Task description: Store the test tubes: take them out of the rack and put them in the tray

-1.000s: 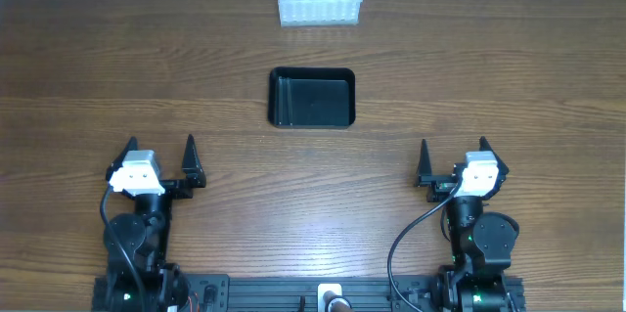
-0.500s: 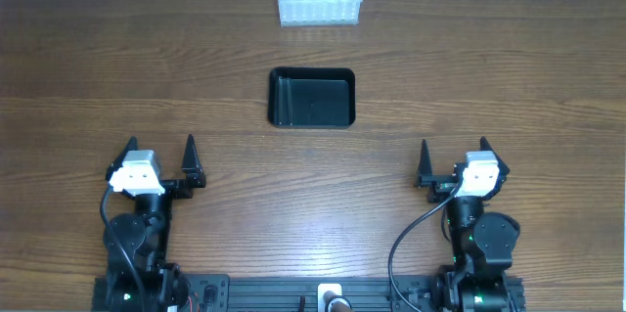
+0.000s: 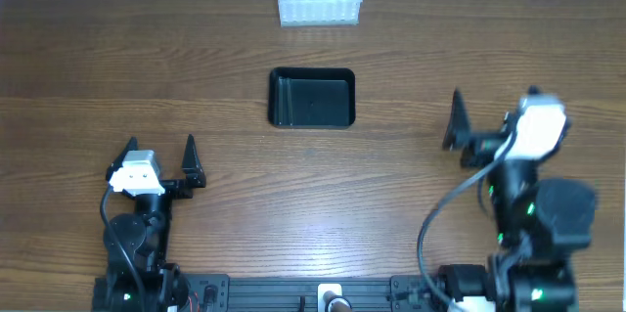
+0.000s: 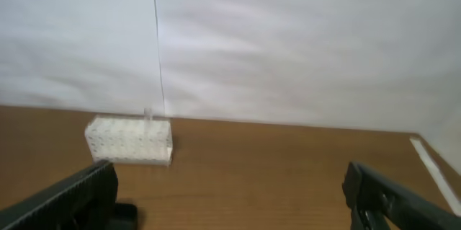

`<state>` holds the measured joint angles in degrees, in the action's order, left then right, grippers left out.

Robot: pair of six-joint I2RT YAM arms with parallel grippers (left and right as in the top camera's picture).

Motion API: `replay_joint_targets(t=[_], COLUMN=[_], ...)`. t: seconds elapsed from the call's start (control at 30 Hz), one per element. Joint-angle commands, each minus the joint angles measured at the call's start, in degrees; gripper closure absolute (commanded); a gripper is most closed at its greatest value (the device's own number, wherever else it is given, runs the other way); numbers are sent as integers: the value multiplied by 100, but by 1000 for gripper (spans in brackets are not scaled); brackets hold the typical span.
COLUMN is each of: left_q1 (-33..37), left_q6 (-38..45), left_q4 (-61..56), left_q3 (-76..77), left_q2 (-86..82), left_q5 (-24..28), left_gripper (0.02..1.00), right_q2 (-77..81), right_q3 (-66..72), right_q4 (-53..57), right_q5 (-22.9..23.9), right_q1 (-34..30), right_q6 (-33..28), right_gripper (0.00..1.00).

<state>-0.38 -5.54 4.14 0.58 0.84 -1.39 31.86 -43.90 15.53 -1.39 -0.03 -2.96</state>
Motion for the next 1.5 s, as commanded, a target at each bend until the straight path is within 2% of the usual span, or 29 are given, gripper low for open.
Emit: replay_joint_targets(t=[0.03, 0.3, 0.4, 0.53, 0.8, 0.9, 1.03, 1.1, 1.5], left_q1=[-26, -26, -26, -26, -26, -26, -26, -26, -26], left_q6=[83, 83, 83, 83, 83, 83, 83, 83, 83], left_q4=[11, 11, 11, 11, 11, 11, 11, 11, 11], left_q3=[-24, -24, -24, -24, -24, -24, -24, -24, -24], left_q2=[-50, -50, -50, -50, -50, -50, -50, -50, -50], left_q5=[74, 74, 74, 74, 74, 74, 74, 74, 74], left_gripper=[20, 23, 20, 20, 20, 20, 23, 23, 20], right_q2=[990, 2245, 2728, 3456, 4824, 5324, 6100, 6472, 8279], right_q3=[-876, -1891, -2105, -2583, -3748, -4059, -4468, -4660, -5707], right_q4=[13, 63, -15, 192, 568, 597, 546, 461, 326], right_q5=[57, 72, 339, 317, 341, 529, 1342, 1558, 1781], right_q1=[-20, 656, 887, 1152, 1414, 1515, 1670, 1727, 1939], right_q6=[37, 28, 13, 13, 81, 83, 485, 621, 984], right_gripper=[9, 7, 7, 7, 9, 9, 9, 9, 7])
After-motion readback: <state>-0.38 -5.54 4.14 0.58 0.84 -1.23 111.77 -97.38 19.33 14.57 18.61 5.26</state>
